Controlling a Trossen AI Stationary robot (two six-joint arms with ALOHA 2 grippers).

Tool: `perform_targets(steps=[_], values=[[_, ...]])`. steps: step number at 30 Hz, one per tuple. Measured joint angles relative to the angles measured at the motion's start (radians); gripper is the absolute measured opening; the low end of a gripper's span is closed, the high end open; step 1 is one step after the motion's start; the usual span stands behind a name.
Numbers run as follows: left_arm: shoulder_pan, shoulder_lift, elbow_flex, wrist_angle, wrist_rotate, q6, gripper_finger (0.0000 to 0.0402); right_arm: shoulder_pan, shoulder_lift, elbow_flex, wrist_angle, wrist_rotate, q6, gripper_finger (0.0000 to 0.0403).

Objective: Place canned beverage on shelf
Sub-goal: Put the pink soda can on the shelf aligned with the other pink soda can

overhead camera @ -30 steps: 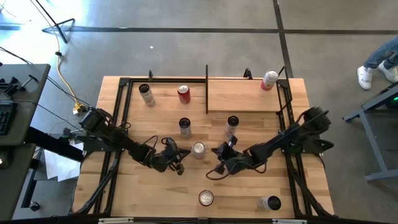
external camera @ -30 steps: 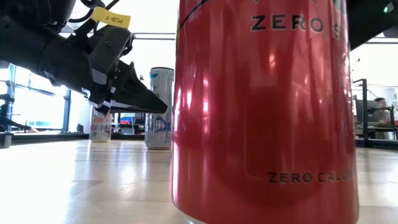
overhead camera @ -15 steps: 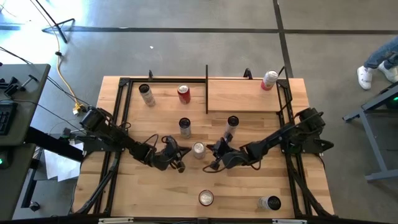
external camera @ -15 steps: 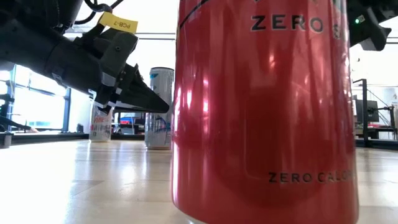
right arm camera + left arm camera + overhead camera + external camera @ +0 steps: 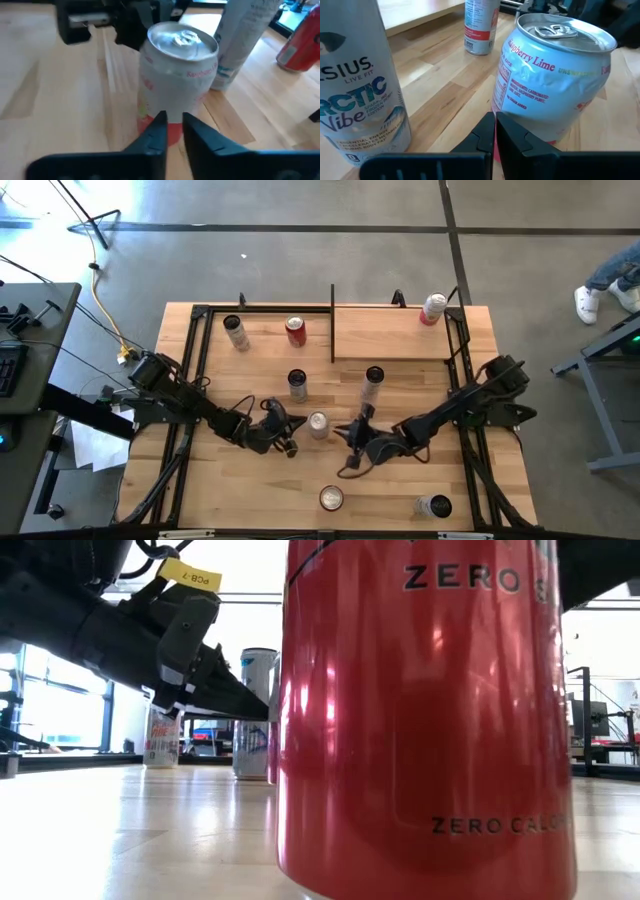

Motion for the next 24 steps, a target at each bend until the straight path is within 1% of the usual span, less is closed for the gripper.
perform_targets(steps=[2,5,8,10,12,14,16,24], values=[[-0.001,0.000,0.000,-0.004,0.002,0.002,0.0007,0.010,-0.012,0.000,0.002,-0.002,-0.003,0.0089],[-0.001,0.000,0.000,-0.018,0.001,0.002,0.0007,0.012,-0.013,0.000,0.016,-0.010,0.012,0.0155],[0.000,0.000,0.000,-0.019,0.001,0.008,0.0007,-0.014,-0.012,0.000,0.029,-0.020,0.044,0.0222],[0.000,0.000,0.000,-0.020,0.002,0.008,0.0007,-0.034,-0.010,0.000,0.049,-0.050,0.035,0.0257],[0.000,0.000,0.000,-0.019,0.004,0.008,0.0007,-0.054,-0.010,0.000,0.079,-0.076,0.010,0.0281],[0.000,0.000,0.000,-0.020,0.004,0.009,0.0007,-0.070,-0.010,0.000,0.091,-0.080,-0.014,0.0292],[0.000,0.000,0.000,-0.019,0.004,0.018,0.0007,-0.086,-0.010,0.000,0.104,-0.095,-0.036,0.0295],[0.010,0.000,0.000,-0.015,0.016,0.035,0.0007,-0.148,-0.010,0.000,0.187,-0.266,-0.100,0.0295]])
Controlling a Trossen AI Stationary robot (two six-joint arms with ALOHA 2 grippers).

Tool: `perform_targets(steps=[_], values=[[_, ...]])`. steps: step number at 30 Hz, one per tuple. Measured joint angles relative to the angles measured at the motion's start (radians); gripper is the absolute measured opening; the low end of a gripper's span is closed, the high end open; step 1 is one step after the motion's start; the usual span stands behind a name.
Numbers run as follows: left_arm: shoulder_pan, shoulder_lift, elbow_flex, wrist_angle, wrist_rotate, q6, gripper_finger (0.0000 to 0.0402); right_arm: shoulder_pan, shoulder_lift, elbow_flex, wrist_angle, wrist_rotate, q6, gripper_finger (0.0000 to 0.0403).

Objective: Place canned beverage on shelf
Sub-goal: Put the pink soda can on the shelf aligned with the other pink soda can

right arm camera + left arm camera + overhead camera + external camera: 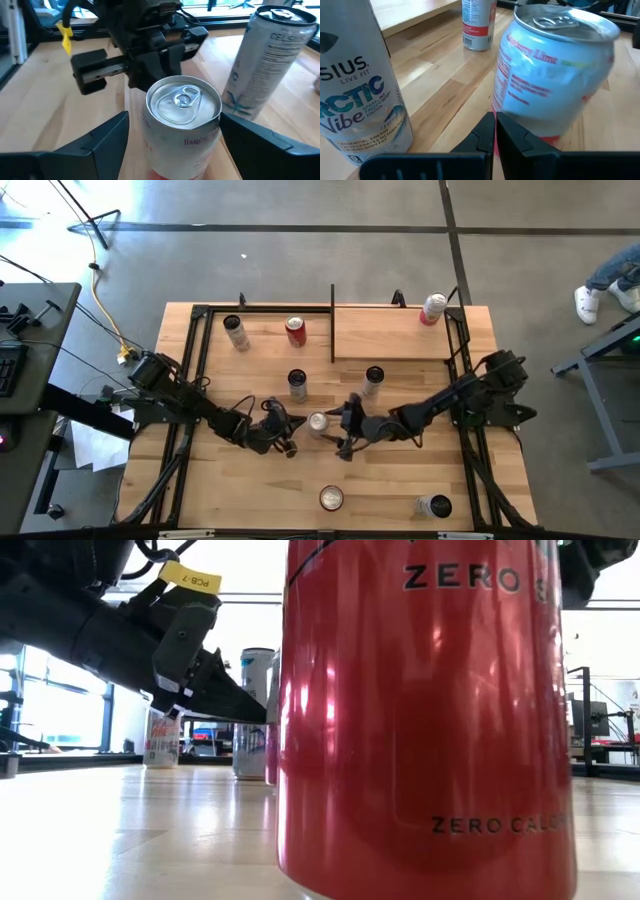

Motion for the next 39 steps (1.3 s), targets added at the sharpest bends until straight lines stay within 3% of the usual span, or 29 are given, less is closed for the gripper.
perform_targets(steps=[8,19,29,39], values=[[0.005,0.000,0.000,0.025,0.005,0.017,0.0007,-0.050,0.058,0.000,0.107,-0.099,-0.017,0.0296],[0.028,0.000,0.000,0.052,0.047,0.026,0.0007,-0.051,0.081,0.000,0.151,-0.108,-0.044,0.0294],[0.031,0.000,0.000,0.055,0.047,0.043,0.0007,-0.051,0.077,0.002,0.145,-0.107,-0.051,0.0238],[-0.004,-0.056,0.001,-0.001,0.011,0.071,0.0007,-0.028,0.041,-0.002,0.110,-0.084,-0.080,0.0234]])
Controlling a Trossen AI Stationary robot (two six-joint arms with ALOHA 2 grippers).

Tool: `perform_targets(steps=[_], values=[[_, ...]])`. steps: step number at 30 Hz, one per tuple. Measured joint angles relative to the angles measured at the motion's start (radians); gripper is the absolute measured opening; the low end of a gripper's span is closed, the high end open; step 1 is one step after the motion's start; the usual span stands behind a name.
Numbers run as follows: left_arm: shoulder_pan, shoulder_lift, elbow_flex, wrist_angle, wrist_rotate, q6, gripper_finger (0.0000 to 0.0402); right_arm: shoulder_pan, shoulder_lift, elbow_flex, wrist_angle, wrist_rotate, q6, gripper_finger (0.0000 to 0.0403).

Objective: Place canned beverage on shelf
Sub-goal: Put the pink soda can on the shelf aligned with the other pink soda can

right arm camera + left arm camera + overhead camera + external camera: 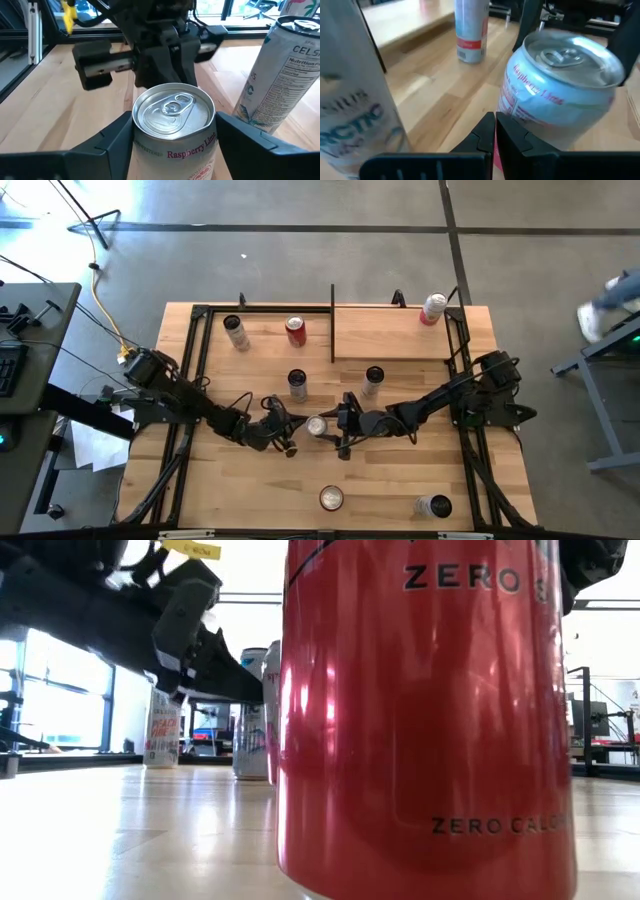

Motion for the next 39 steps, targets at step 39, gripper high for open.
perform_targets(steps=[39], values=[[-0.077,-0.139,0.000,-0.173,-0.101,0.007,0.0007,0.174,-0.918,0.002,-0.948,0.685,0.012,0.0226]])
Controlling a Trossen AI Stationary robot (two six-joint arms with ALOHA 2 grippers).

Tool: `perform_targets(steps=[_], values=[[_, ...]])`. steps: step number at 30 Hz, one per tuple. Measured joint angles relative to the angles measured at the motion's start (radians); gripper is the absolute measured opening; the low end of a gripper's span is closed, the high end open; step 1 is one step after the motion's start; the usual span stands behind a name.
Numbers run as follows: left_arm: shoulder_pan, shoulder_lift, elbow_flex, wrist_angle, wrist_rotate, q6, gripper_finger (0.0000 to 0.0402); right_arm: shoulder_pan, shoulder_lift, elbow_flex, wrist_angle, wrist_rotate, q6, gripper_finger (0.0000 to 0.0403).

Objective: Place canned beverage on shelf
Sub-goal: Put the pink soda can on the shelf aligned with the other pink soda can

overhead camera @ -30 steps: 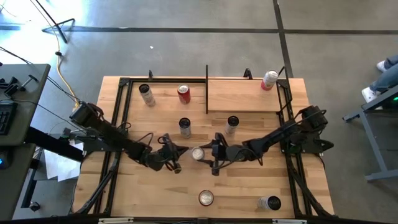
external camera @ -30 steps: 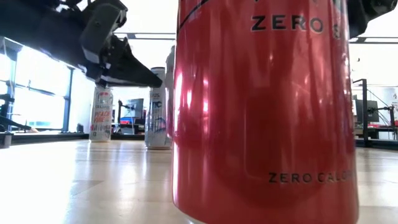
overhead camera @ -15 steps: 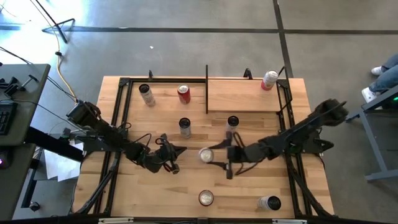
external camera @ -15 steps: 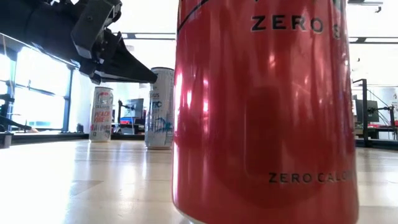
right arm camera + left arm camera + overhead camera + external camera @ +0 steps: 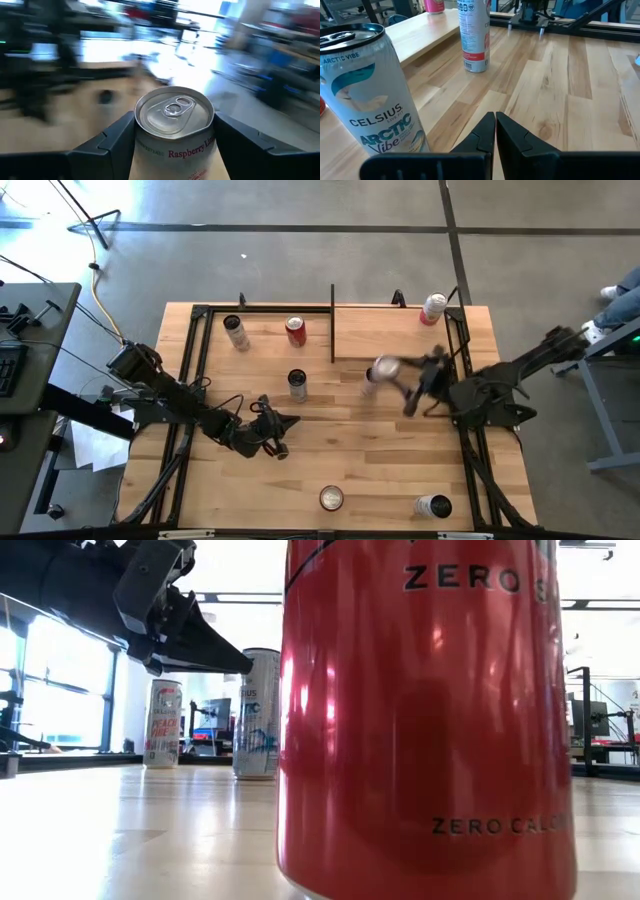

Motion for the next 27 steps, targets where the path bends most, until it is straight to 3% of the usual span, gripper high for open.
perform_targets(steps=[3,6,10,15,20,27], values=[[0.000,0.000,0.000,0.000,0.000,0.000,0.0007,-0.001,-0.041,0.000,-0.183,0.164,0.171,0.0226],[0.000,0.000,0.000,0.000,0.000,0.000,0.0007,-0.019,-0.051,0.000,-0.386,0.257,0.406,0.0226],[0.000,0.000,0.000,0.000,0.000,0.000,0.0007,-0.089,-0.052,-0.031,-0.669,0.302,0.747,0.0226],[0.000,0.000,0.000,0.000,0.000,0.000,0.0007,-0.209,-0.077,-0.145,-0.921,0.283,1.101,0.0226],[0.000,0.000,0.000,0.000,0.000,-0.001,0.0007,-0.270,-0.116,-0.289,-0.902,0.282,1.282,0.0226],[0.000,0.000,0.000,0.000,0.000,-0.001,0.0007,-0.331,-0.125,-0.423,-0.750,0.324,1.288,0.0222]])
